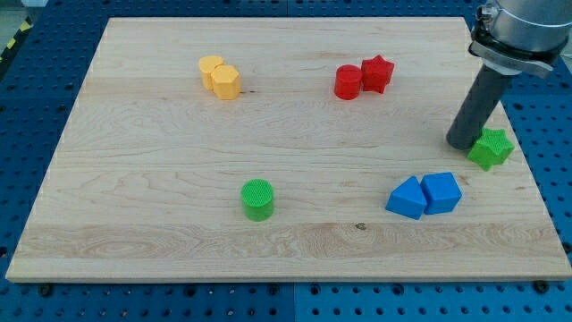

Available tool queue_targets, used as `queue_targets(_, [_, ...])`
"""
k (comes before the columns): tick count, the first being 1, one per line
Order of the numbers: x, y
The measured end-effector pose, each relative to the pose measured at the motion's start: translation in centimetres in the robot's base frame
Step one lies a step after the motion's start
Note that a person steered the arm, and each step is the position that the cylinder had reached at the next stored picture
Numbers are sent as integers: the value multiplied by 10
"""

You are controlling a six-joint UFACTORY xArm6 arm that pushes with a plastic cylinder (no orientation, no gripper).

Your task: Push the green circle slightly up

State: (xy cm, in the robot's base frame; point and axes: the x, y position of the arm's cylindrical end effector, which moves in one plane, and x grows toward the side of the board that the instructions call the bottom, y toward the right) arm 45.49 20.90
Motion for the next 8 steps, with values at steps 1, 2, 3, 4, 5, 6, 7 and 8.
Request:
queue_targets(1, [-7, -57])
queue_targets(2, [-14, -122])
queue_targets(3, [-14, -124])
queue_targets(4, [-14, -134])
queue_targets(5, [-15, -199])
queue_targets(6, [-17, -237])
queue_targets(7, [-17, -298])
queue_targets(8, [2, -332])
